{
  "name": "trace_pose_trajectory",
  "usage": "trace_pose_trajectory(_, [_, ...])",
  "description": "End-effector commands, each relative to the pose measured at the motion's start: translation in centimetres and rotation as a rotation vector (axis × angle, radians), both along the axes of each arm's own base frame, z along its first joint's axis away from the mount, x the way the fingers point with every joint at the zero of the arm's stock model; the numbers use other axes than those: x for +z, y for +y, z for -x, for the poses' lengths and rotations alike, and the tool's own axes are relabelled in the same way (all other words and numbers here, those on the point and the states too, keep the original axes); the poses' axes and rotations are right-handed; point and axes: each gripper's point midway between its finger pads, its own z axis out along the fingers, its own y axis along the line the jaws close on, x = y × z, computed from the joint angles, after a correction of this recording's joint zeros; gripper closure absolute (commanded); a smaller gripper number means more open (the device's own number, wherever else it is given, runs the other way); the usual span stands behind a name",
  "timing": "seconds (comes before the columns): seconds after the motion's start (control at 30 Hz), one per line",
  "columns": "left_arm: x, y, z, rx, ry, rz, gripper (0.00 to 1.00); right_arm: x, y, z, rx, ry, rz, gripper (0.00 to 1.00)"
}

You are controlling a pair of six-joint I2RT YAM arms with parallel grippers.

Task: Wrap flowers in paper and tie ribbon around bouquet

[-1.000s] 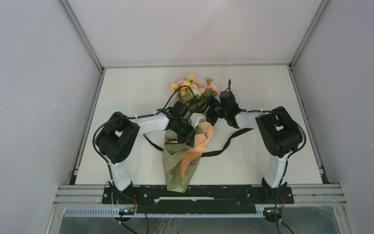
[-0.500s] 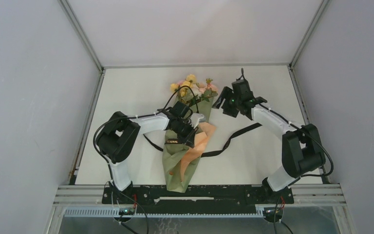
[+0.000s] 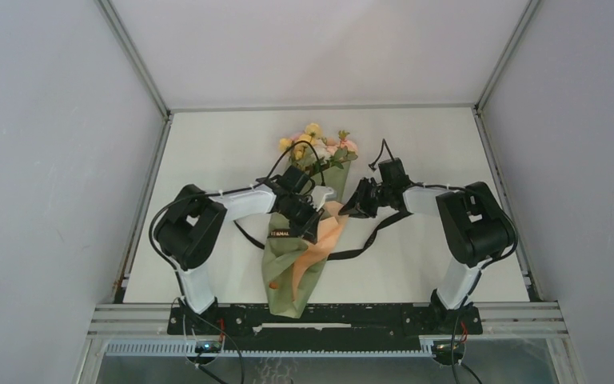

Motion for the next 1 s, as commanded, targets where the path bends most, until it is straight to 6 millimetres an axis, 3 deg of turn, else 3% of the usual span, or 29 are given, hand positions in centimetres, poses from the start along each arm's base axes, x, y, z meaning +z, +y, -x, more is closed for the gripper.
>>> trace_pose_trajectory(0.0, [6.2, -0.9, -1.1, -0.011, -0.061, 0.114, 1.00, 2.5, 2.7, -1.4, 0.050, -0.104, -0.174, 0.88])
trace_pose_trajectory(0.07, [8.9, -0.7, -1.2, 0.002, -0.061, 0.166, 1.00, 2.7, 3.6, -1.2, 0.065, -0.113, -0.194, 1.00])
trace_pose_trajectory(0.17, [13.6, -0.1, -1.3, 0.021, -0.101, 0.253, 1.00, 4.0, 5.4, -0.8, 0.105, -0.137, -0.266, 1.00])
trace_pose_trajectory(0.27, [16.4, 0.4, -0.7, 0.018, -0.163, 0.305, 1.00, 5.2, 7.4, -1.1, 0.112, -0.160, -0.347, 1.00])
trace_pose_trajectory(0.5, [15.7, 0.0, 0.1, 0.020, -0.077, 0.322, 1.00, 5.4, 12.6, -3.1, 0.080, -0.138, -0.475, 1.00])
trace_pose_trajectory(0.67, [17.7, -1.3, -0.3, 0.024, -0.060, 0.390, 1.00, 6.3, 16.4, -4.2, 0.083, -0.154, -0.563, 1.00])
trace_pose_trajectory(0.83, [18.7, -2.0, -0.8, 0.044, -0.054, 0.427, 1.00, 4.6, 17.4, -5.1, 0.062, -0.162, -0.476, 0.99])
trace_pose_trajectory(0.97, [18.0, -2.4, -1.3, 0.066, -0.033, 0.428, 1.00, 4.0, 16.8, -5.6, 0.032, -0.165, -0.409, 0.84])
